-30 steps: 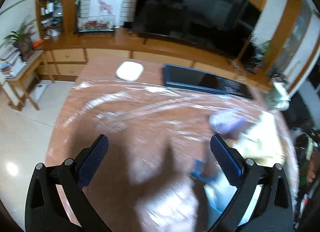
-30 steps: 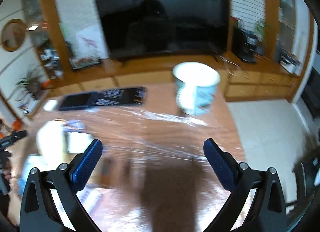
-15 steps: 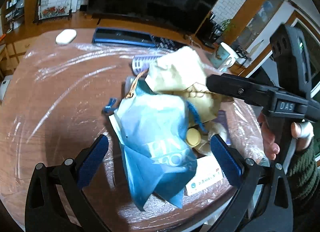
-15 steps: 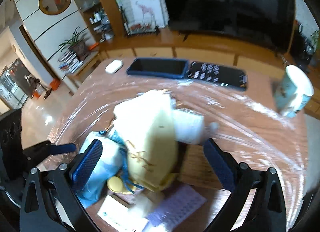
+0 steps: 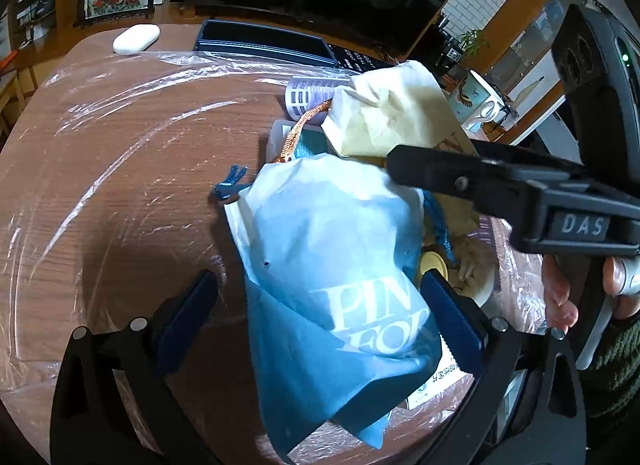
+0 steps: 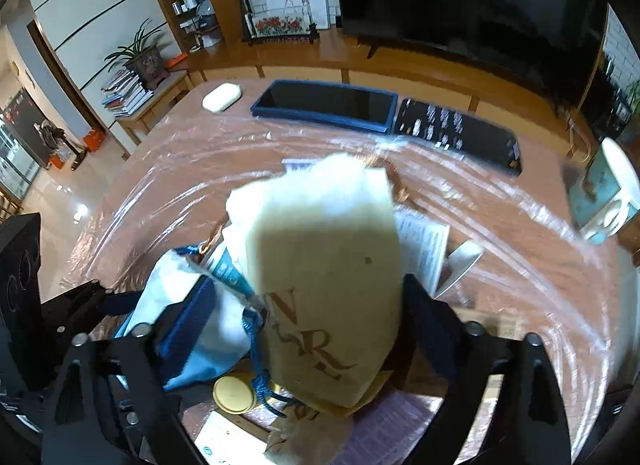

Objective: Collect trash
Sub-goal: 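Grasp the blue bag with the left tool while the right tool grasps the beige paper bag, then carry the blue bag and beige bag off the table toward the black wastebasket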

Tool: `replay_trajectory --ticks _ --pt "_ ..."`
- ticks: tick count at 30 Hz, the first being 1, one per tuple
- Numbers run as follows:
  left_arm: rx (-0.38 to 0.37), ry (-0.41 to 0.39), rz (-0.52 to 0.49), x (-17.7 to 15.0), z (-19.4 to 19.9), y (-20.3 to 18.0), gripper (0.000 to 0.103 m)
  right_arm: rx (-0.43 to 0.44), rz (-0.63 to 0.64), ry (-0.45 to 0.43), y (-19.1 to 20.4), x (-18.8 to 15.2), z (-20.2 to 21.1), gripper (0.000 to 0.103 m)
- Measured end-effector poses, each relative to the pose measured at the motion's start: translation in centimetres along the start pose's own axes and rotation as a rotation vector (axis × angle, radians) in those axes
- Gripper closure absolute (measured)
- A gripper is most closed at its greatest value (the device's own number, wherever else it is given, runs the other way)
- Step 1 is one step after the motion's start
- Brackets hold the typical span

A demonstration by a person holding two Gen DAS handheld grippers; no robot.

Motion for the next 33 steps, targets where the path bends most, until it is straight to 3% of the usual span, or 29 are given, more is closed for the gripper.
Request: replay_trajectory --ticks 6,14,27,33 --pt "-0.021 0.012 -0.014 -0.2 -0.1 0.2 0.016 0.016 -0.019 -0.008 -0.2 -0.1 0.4 0.023" --pt "-0.025 0.006 -0.047 -0.4 0.6 0.0 0.032 0.017 -0.038 -0.042 -0.7 -0.5 0.9 0.053" --pt "-0.048 -0.09 -0.026 -0.1 4.2 -0.4 0.036 0.074 -0.135 -0.22 -1.9 -1.1 6.8 0.056" --pt "-0.05 -0.111 -0.035 -0.6 5.4 -0.9 0.036 0.052 -0.168 -0.281 -2.7 -2.9 9.6 0.057"
Point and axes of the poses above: each gripper's, at about its wrist camera, not at the fingertips, and z roughly against the way its jaws point, y to its left, x to its top, the point moved 3 cm from there along -z, roughly the way its jaws point, and after that the axes turned 1 degree about -x, right-handed, at the moved point
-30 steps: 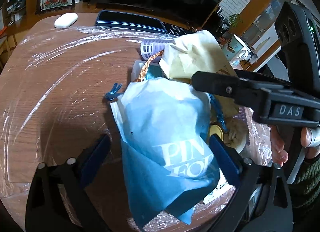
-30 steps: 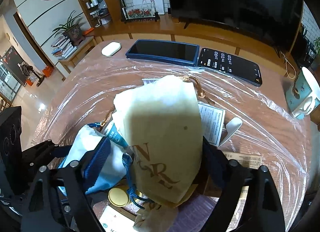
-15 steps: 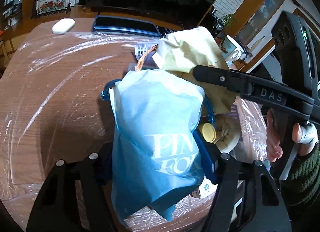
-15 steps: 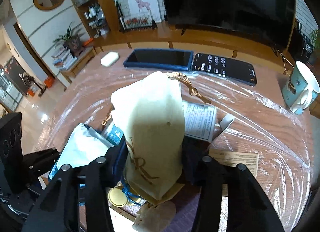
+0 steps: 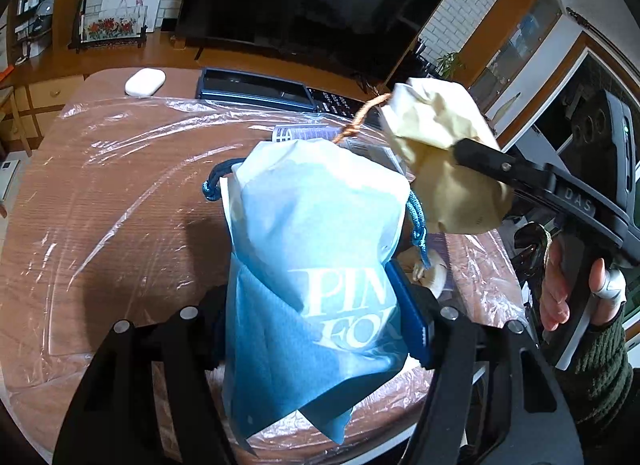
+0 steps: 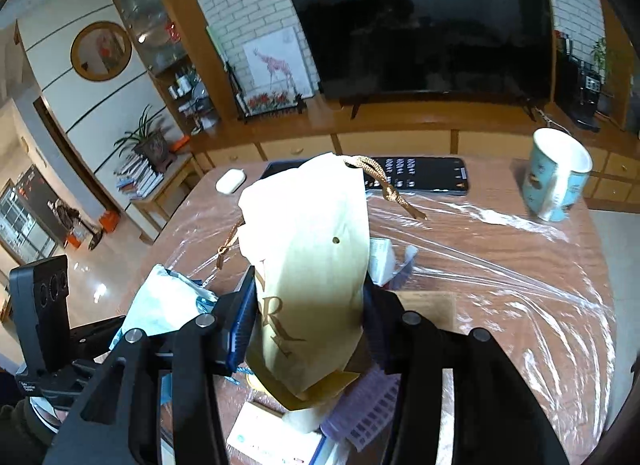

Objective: Collect trash
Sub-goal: 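Carry the blue bag and beige bag off the table toward the black wastebasket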

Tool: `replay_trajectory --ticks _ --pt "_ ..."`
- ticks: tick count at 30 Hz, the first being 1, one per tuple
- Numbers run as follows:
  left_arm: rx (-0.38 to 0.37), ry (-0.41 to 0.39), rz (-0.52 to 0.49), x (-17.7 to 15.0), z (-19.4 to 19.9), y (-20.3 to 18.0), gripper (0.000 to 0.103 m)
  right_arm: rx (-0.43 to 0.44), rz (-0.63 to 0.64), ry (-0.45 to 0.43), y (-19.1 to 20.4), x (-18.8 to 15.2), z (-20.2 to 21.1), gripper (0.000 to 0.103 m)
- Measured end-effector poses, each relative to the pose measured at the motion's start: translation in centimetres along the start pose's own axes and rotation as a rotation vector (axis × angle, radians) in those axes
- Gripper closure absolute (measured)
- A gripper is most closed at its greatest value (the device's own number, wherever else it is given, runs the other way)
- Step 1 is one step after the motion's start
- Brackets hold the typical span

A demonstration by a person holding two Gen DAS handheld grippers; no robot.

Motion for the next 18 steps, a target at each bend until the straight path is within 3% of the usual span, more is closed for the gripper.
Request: replay_trajectory --ticks 18 --pt "0.013 -0.032 -0.093 -2.1 3.4 -1.4 0.036 -0.068 -0.082 -0.051 0.2 -6.6 7.0 0.057"
Point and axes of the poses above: each gripper's, at about its wrist camera, not at the fingertips, and z roughly against the way its jaws point, y to its left, x to its top, the point moved 3 cm from there along -z, roughly the way its jaws point, and after that the axes turned 1 degree about -x, right-handed, at the moved point
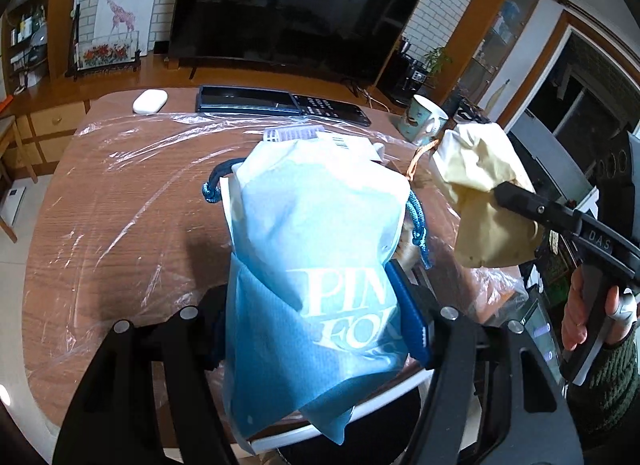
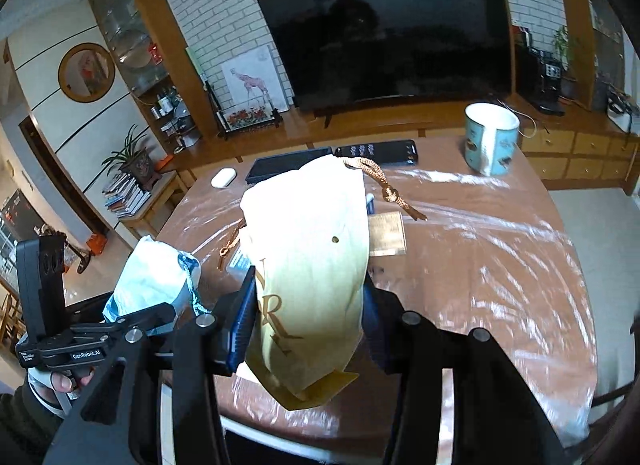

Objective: Collect trash
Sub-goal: 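Carry the blue bag and beige bag off the table toward the black wastebasket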

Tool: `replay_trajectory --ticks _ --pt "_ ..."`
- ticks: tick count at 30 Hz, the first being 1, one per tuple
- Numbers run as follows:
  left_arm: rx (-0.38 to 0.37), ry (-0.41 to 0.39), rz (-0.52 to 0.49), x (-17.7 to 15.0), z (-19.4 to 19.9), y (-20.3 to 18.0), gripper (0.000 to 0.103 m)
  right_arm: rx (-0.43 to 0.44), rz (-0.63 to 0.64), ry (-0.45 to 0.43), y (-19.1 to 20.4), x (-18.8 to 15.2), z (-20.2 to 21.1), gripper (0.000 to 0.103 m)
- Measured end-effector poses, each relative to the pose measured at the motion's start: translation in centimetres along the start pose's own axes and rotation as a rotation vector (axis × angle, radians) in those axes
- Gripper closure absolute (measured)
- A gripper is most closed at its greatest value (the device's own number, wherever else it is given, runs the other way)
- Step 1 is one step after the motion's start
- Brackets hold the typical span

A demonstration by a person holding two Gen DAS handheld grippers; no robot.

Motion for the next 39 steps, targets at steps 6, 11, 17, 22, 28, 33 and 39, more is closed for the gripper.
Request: replay_trajectory --ticks 6,11,17,22,28,33,39 --pt "-0.031 0.0 -0.029 -1.0 1.2 -0.8 0.036 -0.011 -0.03 -0.01 0.2 -2.1 1.9 0.057" --pt "-0.039 -0.002 -0.028 -1.9 2.1 -0.9 0.036 -0.005 -0.034 -0.016 0.5 -3.5 3.5 0.057" --pt "-0.037 0.003 -0.038 -3.2 3.0 -1.6 0.036 0.017 -0.031 -0.004 0.6 -5.1 4.9 0.057" --pt "-0.027 0.012 -0.019 -4.7 3.3 -2.4 0.036 0.034 -0.023 0.016 0.3 -6.8 5.9 0.057" --pt "-0.008 0.032 0.006 -6.8 3.5 -3.8 0.036 0.059 -0.009 0.061 0.0 -9.0 6.5 0.057" --pt "0.003 0.041 0.019 -8.1 3.7 -4.9 0.036 0.088 -0.003 0.096 0.0 -10.7 7.0 0.057" --pt "0.013 0.058 0.001 -9.5 3.6 -6.4 0.036 0.109 -0.005 0.143 -0.4 -12.8 7.5 0.057"
Point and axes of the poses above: each gripper's, at about its wrist camera, not at the fingertips, and z roughly against the way its jaws point, y to its left, x to its top, the point moved 3 cm from there along -z, roughly the way its jaws point, and after that the axes turned 1 degree about -x, right-handed, at the moved point
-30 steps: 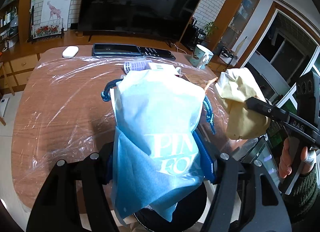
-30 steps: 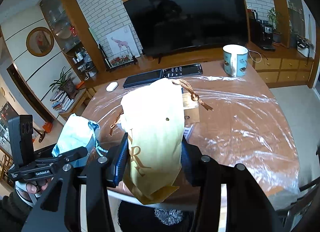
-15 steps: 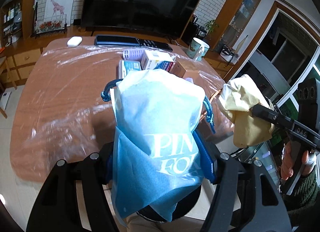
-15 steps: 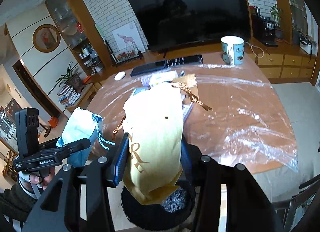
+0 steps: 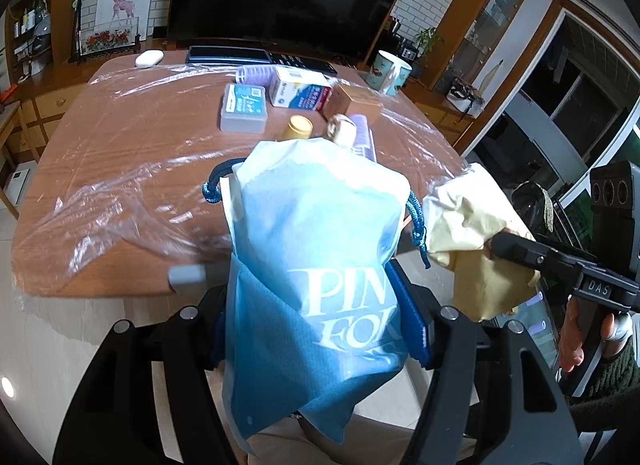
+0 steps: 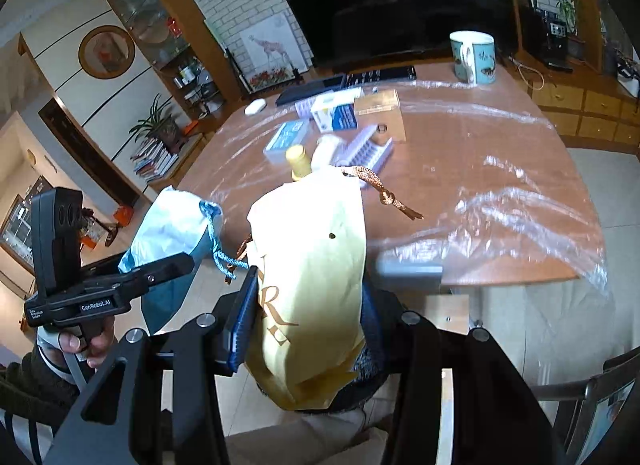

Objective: Collect trash
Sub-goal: 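Carry the blue bag and beige bag off the table toward the black wastebasket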

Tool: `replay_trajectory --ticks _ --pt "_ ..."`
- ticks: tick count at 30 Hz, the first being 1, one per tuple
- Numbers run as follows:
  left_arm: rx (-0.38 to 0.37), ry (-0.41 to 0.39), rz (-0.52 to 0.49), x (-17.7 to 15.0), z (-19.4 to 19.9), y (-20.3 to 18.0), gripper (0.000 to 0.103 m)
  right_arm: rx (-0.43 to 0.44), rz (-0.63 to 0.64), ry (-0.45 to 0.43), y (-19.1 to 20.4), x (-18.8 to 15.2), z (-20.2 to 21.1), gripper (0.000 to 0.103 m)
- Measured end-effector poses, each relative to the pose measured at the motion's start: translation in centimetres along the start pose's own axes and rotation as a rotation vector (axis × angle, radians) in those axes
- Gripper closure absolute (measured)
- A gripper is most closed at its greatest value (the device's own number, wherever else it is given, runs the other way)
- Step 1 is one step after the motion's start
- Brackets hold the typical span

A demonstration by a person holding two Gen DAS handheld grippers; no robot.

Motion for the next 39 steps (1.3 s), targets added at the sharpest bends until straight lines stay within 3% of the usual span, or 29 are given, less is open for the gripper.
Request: replay_trajectory --ticks 14,39 --pt "0.03 0.067 -0.04 -3.5 -1.3 -2.0 0.036 0.006 -0.012 0.105 -0.7 -3.6 -1.4 0.057" --pt "0.103 0.166 -0.081 -6.7 -5.2 -1.5 0.036 -0.026 0.0 0.218 -0.9 -5.2 -6.9 0.057"
Point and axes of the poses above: each gripper's, at about its wrist camera, not at the fingertips, and z roughly against the way its jaws point, y to its left, x to its top, the point moved 3 cm from there along -z, roughly the way its jaws point, and after that the axes turned 1 degree about -x, right-handed, at the moved point
